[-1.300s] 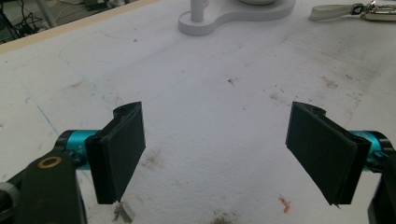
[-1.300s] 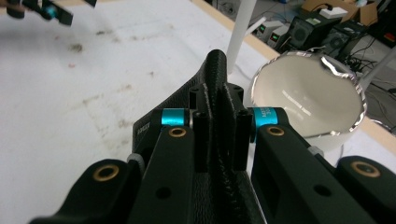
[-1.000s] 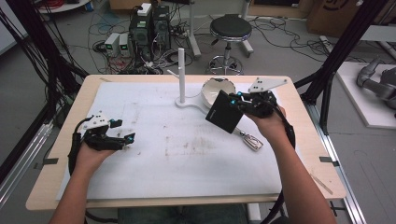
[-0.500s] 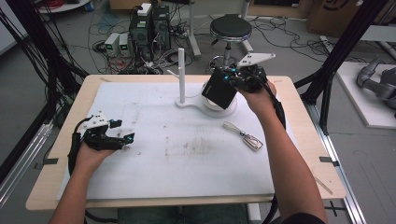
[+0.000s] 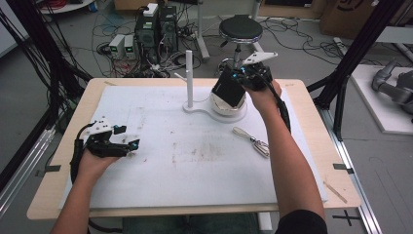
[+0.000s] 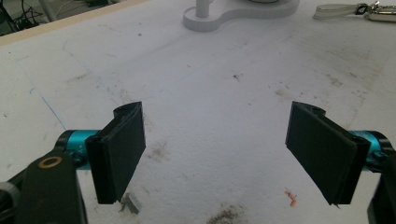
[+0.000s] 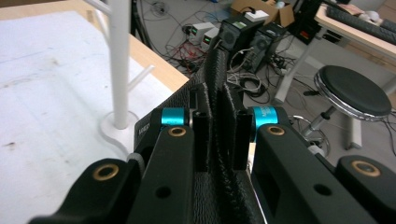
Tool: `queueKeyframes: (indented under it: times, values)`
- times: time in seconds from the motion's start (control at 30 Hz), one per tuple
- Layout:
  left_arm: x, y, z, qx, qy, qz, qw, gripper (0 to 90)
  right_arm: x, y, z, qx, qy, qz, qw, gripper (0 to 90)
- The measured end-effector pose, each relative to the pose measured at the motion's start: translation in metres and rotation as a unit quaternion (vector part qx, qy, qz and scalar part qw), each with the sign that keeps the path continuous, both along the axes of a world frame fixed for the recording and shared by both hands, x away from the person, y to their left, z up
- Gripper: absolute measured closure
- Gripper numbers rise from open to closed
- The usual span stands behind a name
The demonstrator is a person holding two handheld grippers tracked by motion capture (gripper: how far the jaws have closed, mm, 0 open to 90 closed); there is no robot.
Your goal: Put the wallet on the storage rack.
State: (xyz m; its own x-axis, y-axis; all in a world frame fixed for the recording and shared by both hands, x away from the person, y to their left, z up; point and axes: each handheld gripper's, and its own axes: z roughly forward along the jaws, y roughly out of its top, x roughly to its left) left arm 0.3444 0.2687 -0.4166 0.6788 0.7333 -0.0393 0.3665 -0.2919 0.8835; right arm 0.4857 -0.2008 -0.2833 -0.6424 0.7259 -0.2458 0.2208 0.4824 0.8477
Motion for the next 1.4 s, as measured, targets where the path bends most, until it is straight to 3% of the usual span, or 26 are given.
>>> queueKeyframes:
  times: [0.2, 0.43, 0.7, 0.77, 0.97, 1.07, 1.17, 1.33, 1.4]
  values:
    - [-0.001, 0.001, -0.001, 0.000, 0.003, 0.001, 1.0000, 19.9, 0.008, -0.001, -0.006, 0.000, 0.001, -0.013, 0.9999, 83.8]
    - [-0.003, 0.001, -0.002, 0.001, 0.003, 0.002, 1.0000, 20.0, 0.018, 0.003, -0.018, -0.020, 0.002, -0.025, 0.9995, 83.7]
    - [-0.005, 0.002, -0.003, 0.001, 0.005, 0.005, 1.0000, 20.0, 0.021, 0.003, -0.027, -0.027, -0.001, -0.039, 0.9988, 83.6]
    - [-0.005, 0.002, -0.003, 0.001, 0.004, 0.005, 1.0000, 19.9, 0.020, 0.003, -0.031, -0.026, -0.008, -0.043, 0.9987, 83.5]
    - [-0.005, 0.001, -0.002, 0.003, 0.003, 0.002, 1.0000, 20.0, 0.019, 0.002, -0.047, -0.033, -0.002, -0.047, 0.9984, 81.9]
    - [-0.005, 0.001, -0.002, 0.003, 0.003, 0.002, 1.0000, 20.0, 0.018, 0.007, -0.053, -0.045, 0.015, -0.041, 0.9980, 75.1]
    - [-0.005, 0.001, -0.002, 0.004, 0.003, 0.001, 1.0000, 20.0, 0.014, 0.011, -0.051, -0.033, 0.020, -0.046, 0.9982, 55.8]
    - [-0.004, 0.000, -0.001, 0.004, 0.001, 0.000, 1.0000, 20.0, 0.007, 0.008, -0.044, -0.030, 0.014, -0.047, 0.9984, 44.8]
    - [-0.004, 0.000, -0.001, 0.004, 0.001, -0.001, 1.0000, 20.0, 0.002, 0.006, -0.041, -0.029, 0.025, -0.043, 0.9983, 41.5]
